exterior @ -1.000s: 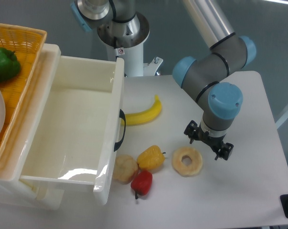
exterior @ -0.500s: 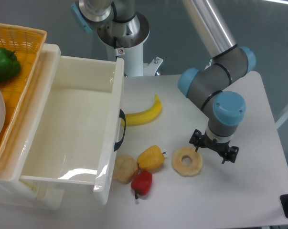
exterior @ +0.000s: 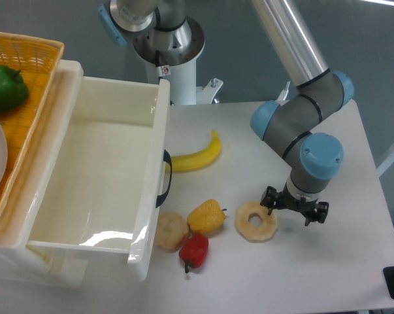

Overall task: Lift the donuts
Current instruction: 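Lower the gripper onto the donut ring and close on it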

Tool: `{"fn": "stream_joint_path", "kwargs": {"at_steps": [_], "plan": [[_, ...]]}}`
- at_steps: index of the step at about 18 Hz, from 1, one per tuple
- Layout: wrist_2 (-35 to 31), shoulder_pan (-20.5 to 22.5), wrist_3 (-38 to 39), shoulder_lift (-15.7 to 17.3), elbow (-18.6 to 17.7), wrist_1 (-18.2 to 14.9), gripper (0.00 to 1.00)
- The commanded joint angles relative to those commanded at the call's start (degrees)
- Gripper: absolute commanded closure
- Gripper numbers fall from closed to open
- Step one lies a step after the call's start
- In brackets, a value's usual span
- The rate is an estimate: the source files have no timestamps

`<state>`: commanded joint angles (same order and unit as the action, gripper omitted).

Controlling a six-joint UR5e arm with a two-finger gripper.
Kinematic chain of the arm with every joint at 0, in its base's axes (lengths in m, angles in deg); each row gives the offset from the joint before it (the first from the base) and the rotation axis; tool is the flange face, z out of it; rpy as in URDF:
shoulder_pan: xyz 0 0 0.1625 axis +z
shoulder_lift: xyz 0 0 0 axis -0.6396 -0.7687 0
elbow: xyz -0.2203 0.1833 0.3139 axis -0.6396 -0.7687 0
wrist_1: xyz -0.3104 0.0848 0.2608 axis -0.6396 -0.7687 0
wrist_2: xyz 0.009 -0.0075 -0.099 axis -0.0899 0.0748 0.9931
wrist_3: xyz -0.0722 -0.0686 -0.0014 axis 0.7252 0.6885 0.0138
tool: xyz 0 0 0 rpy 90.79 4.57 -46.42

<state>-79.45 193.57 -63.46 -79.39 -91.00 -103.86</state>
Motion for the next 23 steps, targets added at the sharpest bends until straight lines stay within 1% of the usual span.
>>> {"fn": "stream_joint_path", "kwargs": {"at_steps": [2, 5, 8, 17, 19, 23], "plan": [[2.45, -0.09, 2.28, 0.00, 1.14, -0.09, 0.00], [3.08, -0.87, 4.05, -0.26, 1.06, -0.09, 0.01], [3.25, -1.14, 4.58, -0.53, 0.71, -0.09, 0.10], [3.17, -1.75, 3.88, -1.32, 0.18, -0.18, 0.19], [3.08, -1.85, 3.88, -1.41, 0.18, -0.26, 0.24], [2.55, -1.93, 3.70, -1.23, 0.09, -0.18, 0.44]]}}
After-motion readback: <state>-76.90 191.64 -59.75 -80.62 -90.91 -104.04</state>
